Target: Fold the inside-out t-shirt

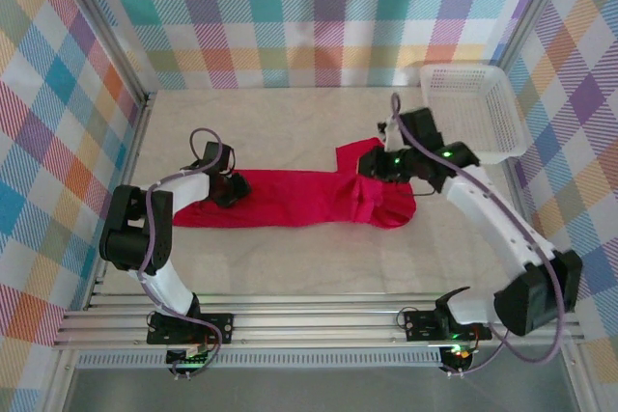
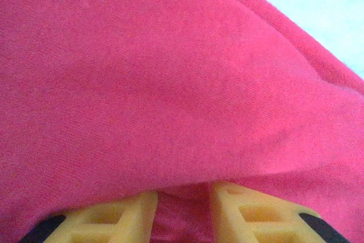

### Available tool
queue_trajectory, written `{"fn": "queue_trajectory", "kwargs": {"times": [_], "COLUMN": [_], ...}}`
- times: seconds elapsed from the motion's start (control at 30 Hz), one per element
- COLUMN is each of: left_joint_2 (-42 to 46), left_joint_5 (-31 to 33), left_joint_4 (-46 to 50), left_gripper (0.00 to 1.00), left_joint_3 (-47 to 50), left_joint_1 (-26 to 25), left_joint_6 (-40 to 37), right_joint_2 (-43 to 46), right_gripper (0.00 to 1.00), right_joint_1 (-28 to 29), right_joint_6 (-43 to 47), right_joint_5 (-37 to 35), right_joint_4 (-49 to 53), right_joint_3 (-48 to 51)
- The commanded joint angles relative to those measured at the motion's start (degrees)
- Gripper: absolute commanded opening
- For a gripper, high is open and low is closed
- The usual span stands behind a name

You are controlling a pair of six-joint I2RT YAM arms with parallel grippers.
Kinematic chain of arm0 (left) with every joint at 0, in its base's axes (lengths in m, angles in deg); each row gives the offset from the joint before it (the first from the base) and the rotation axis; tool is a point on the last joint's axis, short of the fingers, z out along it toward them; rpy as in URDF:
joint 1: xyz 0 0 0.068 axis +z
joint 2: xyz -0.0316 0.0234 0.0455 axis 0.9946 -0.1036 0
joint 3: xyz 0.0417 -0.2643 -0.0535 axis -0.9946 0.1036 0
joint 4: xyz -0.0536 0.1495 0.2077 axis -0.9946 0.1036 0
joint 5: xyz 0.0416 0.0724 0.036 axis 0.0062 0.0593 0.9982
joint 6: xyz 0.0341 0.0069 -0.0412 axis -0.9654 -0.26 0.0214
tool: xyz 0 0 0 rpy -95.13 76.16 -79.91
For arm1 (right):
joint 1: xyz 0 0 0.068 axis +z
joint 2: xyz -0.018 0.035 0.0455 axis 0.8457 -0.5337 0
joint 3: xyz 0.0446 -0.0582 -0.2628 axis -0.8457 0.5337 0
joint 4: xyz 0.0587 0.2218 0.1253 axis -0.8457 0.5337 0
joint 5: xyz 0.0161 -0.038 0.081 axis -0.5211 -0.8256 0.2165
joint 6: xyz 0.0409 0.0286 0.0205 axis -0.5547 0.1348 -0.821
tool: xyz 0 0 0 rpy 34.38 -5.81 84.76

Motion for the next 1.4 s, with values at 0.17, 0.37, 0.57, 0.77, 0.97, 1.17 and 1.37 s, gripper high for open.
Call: {"fn": "queue_trajectory", "kwargs": {"times": [0.17,0.37,0.57,0.77,0.97,1.17,1.37], "left_joint_2": [4.1,9.3,14.8,16.5,15.7,13.2,10.1], "left_joint_5": [4.4,5.3,0.7,-12.0,-17.3,-18.8,-19.4], "left_joint_4": [8.0,11.0,9.5,2.2,-7.5,-10.1,-13.1], "left_gripper": [0.32,0.35,0.35,0.34,0.37,0.37,0.41], "left_joint_3": [-0.5,-3.1,-2.8,-0.6,2.7,2.3,0.4], "left_joint_1": [0.2,-4.4,-12.0,-20.9,-27.0,-29.3,-30.0], "left_joint_6": [-1.6,-5.5,-9.2,-7.8,-5.0,-4.9,-4.7], "right_joint_2": [-6.7,-8.4,-7.1,-9.8,-14.4,-11.9,-22.2], "right_gripper": [0.04,0.48,0.64,0.62,0.0,0.0,0.29], "right_joint_1": [-1.7,-1.3,-0.3,-2.1,-3.4,-3.4,-3.6], "right_joint_6": [-0.9,1.8,1.7,0.2,-0.2,-1.7,-2.0], "right_joint_5": [-6.7,-1.1,-3.1,-0.3,3.5,8.5,11.3], "right_joint_4": [-0.2,4.9,7.0,0.5,-1.8,3.1,0.0], "right_joint_3": [-0.4,-2.2,7.6,13.3,8.8,-2.0,-9.0]}}
